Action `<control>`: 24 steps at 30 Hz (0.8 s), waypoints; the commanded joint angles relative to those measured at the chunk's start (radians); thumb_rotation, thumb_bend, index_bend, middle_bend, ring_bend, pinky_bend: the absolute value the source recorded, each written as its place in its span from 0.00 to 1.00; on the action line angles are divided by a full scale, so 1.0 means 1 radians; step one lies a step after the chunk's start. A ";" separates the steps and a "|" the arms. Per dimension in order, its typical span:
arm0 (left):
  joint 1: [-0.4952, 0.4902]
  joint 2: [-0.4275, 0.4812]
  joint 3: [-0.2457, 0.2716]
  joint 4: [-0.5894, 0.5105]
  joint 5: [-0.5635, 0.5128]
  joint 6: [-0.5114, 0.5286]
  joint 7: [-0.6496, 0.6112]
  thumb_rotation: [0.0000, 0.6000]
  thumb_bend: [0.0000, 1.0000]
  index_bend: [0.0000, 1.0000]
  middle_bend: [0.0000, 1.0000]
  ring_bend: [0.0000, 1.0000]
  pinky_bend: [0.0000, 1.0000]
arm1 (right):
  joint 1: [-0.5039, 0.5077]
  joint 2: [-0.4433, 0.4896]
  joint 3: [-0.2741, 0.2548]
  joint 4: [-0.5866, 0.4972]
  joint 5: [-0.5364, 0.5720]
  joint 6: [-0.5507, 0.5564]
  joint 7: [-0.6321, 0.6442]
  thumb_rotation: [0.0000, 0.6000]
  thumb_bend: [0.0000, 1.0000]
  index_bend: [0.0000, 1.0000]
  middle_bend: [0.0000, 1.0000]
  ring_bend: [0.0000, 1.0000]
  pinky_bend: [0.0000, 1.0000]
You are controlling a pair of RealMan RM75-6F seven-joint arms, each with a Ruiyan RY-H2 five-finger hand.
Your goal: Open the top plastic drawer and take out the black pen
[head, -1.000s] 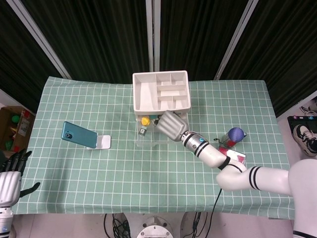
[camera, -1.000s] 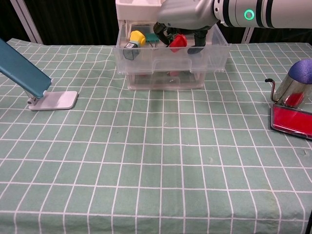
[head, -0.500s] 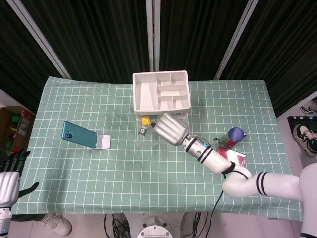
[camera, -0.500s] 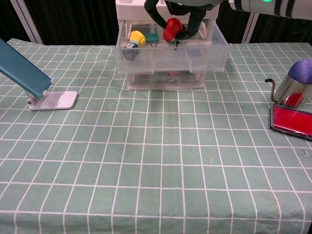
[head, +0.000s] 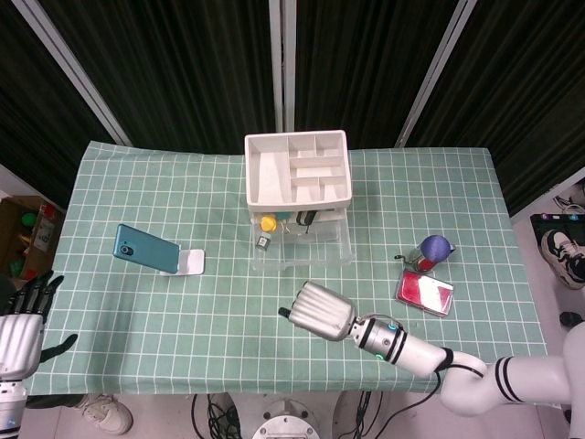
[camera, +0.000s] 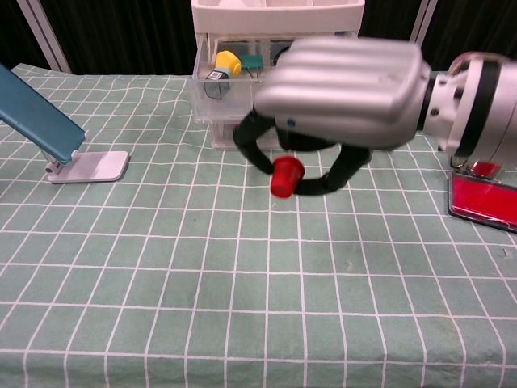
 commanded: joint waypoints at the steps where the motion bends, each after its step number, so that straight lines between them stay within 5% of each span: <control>1: 0.002 0.000 0.001 -0.001 -0.001 0.001 0.000 1.00 0.00 0.12 0.07 0.09 0.20 | -0.023 -0.094 -0.027 0.097 -0.044 -0.043 -0.035 1.00 0.27 0.59 0.95 0.93 0.96; 8: 0.006 -0.005 0.005 0.010 0.001 0.003 -0.009 1.00 0.00 0.12 0.07 0.09 0.20 | -0.041 -0.203 -0.030 0.230 -0.034 -0.116 -0.089 1.00 0.26 0.55 0.95 0.93 0.96; 13: 0.008 -0.009 0.008 0.020 0.001 0.001 -0.017 1.00 0.00 0.12 0.07 0.09 0.20 | -0.059 -0.231 -0.016 0.263 -0.011 -0.136 -0.115 1.00 0.27 0.38 0.95 0.92 0.95; 18: 0.009 -0.010 0.006 0.029 0.002 0.005 -0.026 1.00 0.00 0.12 0.07 0.09 0.20 | -0.095 -0.165 0.004 0.180 0.001 -0.086 -0.162 1.00 0.26 0.01 0.95 0.91 0.94; 24: 0.001 -0.021 0.004 0.046 0.004 -0.004 -0.039 1.00 0.00 0.12 0.07 0.09 0.20 | -0.235 0.025 0.017 -0.009 -0.020 0.164 -0.169 1.00 0.25 0.00 0.87 0.83 0.93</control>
